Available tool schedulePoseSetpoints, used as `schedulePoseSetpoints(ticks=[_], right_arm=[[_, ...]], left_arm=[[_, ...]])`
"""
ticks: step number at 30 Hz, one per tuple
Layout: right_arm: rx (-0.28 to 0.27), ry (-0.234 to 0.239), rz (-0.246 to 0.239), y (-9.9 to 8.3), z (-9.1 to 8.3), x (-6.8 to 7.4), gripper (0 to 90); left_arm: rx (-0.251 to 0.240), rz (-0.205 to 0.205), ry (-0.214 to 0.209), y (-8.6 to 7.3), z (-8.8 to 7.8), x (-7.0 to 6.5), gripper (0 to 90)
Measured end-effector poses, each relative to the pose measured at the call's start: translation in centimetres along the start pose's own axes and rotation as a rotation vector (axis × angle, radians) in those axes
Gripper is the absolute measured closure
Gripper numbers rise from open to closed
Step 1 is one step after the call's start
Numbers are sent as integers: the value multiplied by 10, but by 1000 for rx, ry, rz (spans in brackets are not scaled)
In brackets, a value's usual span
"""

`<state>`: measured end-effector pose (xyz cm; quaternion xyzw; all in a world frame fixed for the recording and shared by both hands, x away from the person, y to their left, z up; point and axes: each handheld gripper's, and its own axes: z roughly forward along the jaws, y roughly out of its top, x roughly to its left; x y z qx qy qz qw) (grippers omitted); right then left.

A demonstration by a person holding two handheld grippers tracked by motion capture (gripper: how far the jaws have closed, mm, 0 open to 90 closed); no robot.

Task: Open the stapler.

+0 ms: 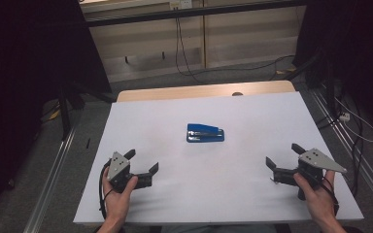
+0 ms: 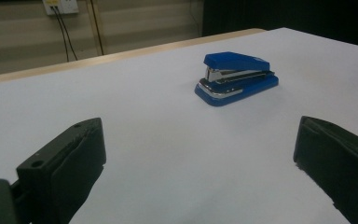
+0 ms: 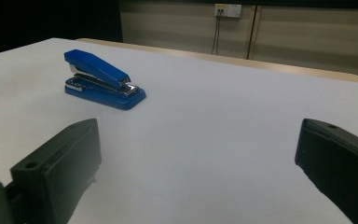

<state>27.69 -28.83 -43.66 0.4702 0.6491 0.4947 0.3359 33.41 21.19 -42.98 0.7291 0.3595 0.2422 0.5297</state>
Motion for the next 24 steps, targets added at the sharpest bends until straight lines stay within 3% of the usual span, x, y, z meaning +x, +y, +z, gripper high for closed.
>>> schedulePoseSetpoints(ticks=[9, 11, 12, 14, 17, 24], right_arm=[[-6, 4, -6, 1, -2, 4, 3], [-6, 10, -13, 1, -1, 5, 3], [1, 26, -11, 1, -1, 5, 3], [4, 33, -14, 1, 0, 6, 3], [10, 59, -22, 0, 2, 9, 7], [16, 62, -35, 1, 6, 12, 7]], left_arm=[[15, 5, -8, 0, 2, 0, 24], [36, -12, -43, -1, 3, 0, 30], [47, -11, -37, -1, 3, -1, 32], [65, 27, -11, -1, 4, -3, 32], [97, 31, -3, -3, 9, -4, 34], [102, 19, -59, -2, 15, -7, 43]])
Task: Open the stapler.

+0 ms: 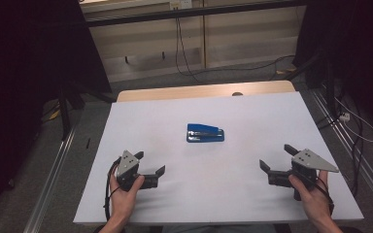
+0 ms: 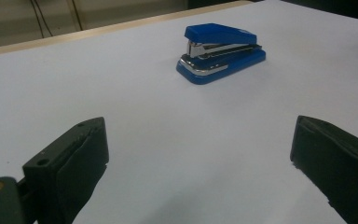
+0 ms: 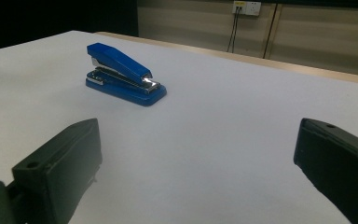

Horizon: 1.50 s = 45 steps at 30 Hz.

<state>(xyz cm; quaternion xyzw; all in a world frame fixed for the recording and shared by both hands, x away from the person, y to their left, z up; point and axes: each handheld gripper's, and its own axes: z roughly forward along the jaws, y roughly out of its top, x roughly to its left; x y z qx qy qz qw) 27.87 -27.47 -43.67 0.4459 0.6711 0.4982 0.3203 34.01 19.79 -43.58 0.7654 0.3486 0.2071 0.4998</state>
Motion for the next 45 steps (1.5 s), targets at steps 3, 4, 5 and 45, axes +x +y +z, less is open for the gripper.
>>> schedulePoseSetpoints(ticks=[3, 4, 5, 45], right_arm=[[10, 0, -12, 1, 6, 1, 7], [13, 0, -26, 2, 8, 2, 9], [13, 0, -26, 2, 8, 2, 9], [-2, 168, -75, 28, 72, 41, 76]], left_arm=[[-1, -10, 6, 1, 2, 2, 41], [-3, -14, 9, 1, 3, 3, 41], [-8, -20, 7, 1, 4, 3, 41], [-37, 59, -84, 40, 58, -6, 44]])
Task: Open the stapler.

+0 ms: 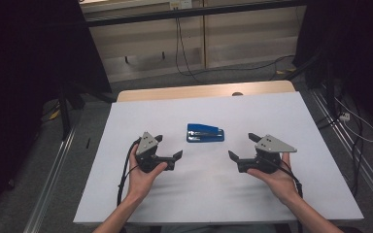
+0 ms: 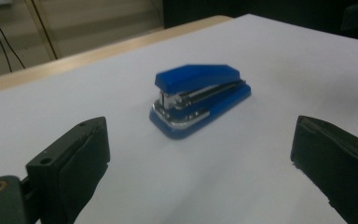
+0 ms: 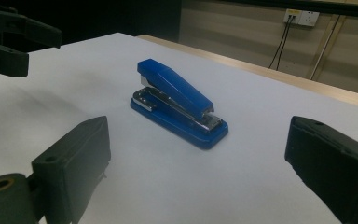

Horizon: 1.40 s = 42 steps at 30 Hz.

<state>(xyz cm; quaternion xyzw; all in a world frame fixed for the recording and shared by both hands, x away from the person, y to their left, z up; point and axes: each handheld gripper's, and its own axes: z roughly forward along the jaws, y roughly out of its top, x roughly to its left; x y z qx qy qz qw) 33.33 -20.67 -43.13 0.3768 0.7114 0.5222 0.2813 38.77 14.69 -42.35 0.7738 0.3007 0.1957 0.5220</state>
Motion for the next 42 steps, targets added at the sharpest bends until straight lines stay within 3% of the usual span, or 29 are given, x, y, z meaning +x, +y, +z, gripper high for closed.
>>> schedulePoseSetpoints(ticks=[5, 8, 11, 14, 22, 25, 31, 36, 38, 42], right_arm=[[-15, -5, -13, 9, 7, 0, 77], [-23, -3, -8, 14, 13, 1, 81], [-11, 11, 0, 13, 22, 3, 90], [16, 26, 8, 10, 33, 4, 110], [14, 28, 32, 16, 47, 0, 175], [14, 29, 30, 17, 51, -1, 193], [16, 32, 15, 22, 62, -2, 213], [15, 40, 43, 21, 71, -4, 267], [22, 42, 32, 21, 75, -2, 273], [14, 59, 25, 22, 77, 1, 336]], left_arm=[[-14, -5, 10, 9, 5, 1, 37], [-23, -28, -9, 9, 14, 4, 34], [20, -22, -7, 9, 21, 7, 39], [14, -35, 4, 10, 26, 9, 41], [-1, 8, -4, 18, 42, 12, 43], [-20, -7, -2, 22, 47, 14, 43], [-6, 2, 7, 28, 60, 19, 44], [-5, 21, 19, 35, 70, 25, 43], [-3, 26, 26, 35, 74, 26, 43], [-11, 1, 46, 29, 77, 28, 53]])
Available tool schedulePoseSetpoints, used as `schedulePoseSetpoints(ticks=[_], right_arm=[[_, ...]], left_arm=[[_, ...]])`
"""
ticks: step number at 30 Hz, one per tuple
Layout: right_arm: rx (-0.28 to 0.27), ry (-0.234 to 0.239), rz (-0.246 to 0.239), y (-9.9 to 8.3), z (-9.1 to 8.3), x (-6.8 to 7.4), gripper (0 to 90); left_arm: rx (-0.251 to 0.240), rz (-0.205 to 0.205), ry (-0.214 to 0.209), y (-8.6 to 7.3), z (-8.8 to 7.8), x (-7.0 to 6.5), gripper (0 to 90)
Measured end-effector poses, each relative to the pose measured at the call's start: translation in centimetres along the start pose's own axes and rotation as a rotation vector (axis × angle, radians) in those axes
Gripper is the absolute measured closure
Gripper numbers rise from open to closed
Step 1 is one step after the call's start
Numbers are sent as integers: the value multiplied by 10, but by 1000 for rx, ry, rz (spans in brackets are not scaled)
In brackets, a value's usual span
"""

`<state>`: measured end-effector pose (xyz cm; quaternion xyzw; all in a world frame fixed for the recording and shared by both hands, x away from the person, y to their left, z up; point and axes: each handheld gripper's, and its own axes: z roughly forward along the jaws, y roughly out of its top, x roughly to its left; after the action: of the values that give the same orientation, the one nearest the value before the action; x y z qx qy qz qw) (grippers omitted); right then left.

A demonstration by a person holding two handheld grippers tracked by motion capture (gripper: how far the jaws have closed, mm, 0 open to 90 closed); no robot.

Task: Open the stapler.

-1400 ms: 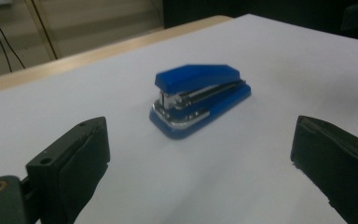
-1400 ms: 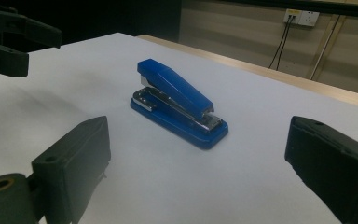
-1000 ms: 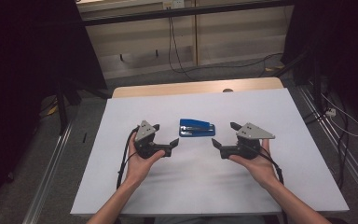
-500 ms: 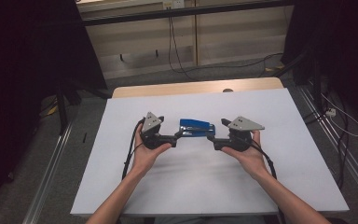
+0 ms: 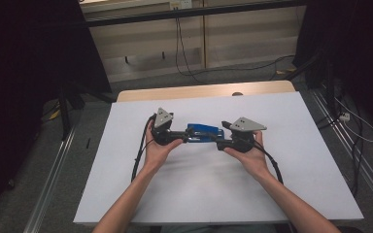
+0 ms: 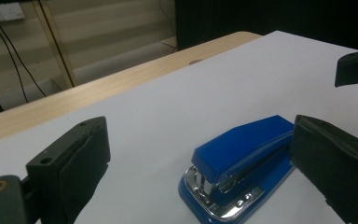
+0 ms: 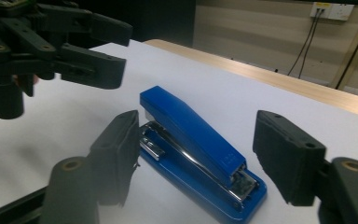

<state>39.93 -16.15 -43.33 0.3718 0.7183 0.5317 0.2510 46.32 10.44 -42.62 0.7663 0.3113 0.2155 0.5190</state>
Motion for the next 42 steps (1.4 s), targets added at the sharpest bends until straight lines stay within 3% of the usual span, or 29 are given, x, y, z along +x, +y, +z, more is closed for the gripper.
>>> schedulePoseSetpoints(ticks=[6, 9, 20, 24, 26, 33, 36, 42], right_arm=[[32, 44, -4, -8, 3, 6, 487], [36, 54, -15, -9, 2, 7, 612], [75, 121, -11, -12, 3, 4, 900], [76, 127, -19, -12, 4, 5, 900], [86, 125, -25, -13, 5, 4, 900], [92, 115, -20, -14, 6, 1, 900], [95, 109, -21, -14, 7, 0, 900], [102, 98, -33, -11, 9, -1, 900]], left_arm=[[26, 20, 18, -7, -3, 2, 55], [44, -7, 10, -9, -3, 4, 55], [75, 9, -15, -9, -1, -3, 98], [87, 3, -22, -11, 1, -2, 161], [89, 8, -23, -11, 1, -2, 217], [96, 27, -58, -13, 4, -7, 540], [94, 11, -66, -13, 3, -5, 631], [115, 30, -72, -15, 3, -2, 844]])
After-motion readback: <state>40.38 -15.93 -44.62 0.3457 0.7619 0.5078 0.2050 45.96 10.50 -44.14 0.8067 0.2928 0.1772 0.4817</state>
